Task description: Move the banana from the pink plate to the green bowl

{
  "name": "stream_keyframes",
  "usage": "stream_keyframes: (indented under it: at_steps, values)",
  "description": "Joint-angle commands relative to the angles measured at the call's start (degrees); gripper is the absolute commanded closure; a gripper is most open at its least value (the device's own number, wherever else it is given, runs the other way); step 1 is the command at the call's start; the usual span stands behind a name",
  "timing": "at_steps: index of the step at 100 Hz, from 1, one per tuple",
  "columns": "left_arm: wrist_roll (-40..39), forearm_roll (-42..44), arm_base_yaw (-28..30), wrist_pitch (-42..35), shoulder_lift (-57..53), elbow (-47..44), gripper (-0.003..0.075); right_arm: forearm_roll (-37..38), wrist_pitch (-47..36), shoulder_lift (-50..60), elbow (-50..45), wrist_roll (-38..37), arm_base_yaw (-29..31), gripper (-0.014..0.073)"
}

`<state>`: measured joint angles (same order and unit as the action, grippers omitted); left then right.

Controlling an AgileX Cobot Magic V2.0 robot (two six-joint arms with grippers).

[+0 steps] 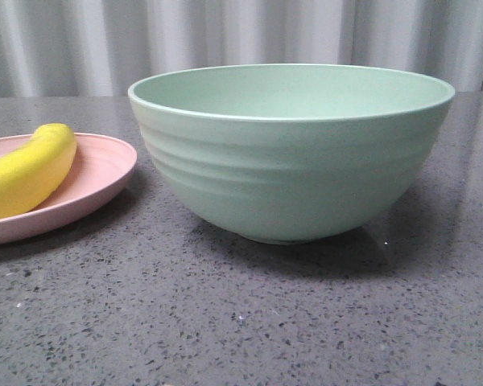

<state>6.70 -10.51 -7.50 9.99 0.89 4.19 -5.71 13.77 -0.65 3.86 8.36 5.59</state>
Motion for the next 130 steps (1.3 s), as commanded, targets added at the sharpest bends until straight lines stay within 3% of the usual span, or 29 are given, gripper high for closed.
stream_keyframes:
  at_steps: [1,20,43,50,65,72,107,130]
  values:
    - [0.12,-0.78,0.11,-4.41,4.26,6.04,0.0741,-0.38,0.23,-3.92,6.20,0.51,0.28,0.0664]
    - [0.12,-0.31,0.11,-2.99,14.85,14.37,0.0741,-1.90,10.21,-12.96,14.96,0.51,0.28,0.0664]
    - [0.12,-0.49,-0.13,-2.78,27.19,21.27,0.0733,-5.65,11.36,-20.98,21.05,0.51,0.28,0.0664]
    - [0.12,-0.49,-0.94,-3.55,30.42,22.74,0.0666,-5.75,10.09,-22.00,20.97,0.42,0.28,0.0664]
    - [0.12,-0.49,-4.16,-6.36,35.88,24.12,0.0370,-6.18,10.22,-22.93,20.97,0.42,0.28,0.0664]
    - [0.12,-0.49,-6.22,-7.65,37.88,24.25,0.0306,-6.18,10.22,-22.93,20.97,0.42,0.28,0.0664]
    - [0.12,-2.68,-17.78,6.82,50.40,31.33,0.0304,-6.41,10.22,-22.93,20.97,0.42,0.28,0.0664]
    - [0.12,-5.54,-20.34,9.11,57.69,33.48,0.0304,-6.90,10.22,-22.93,20.97,0.42,0.28,0.0664]
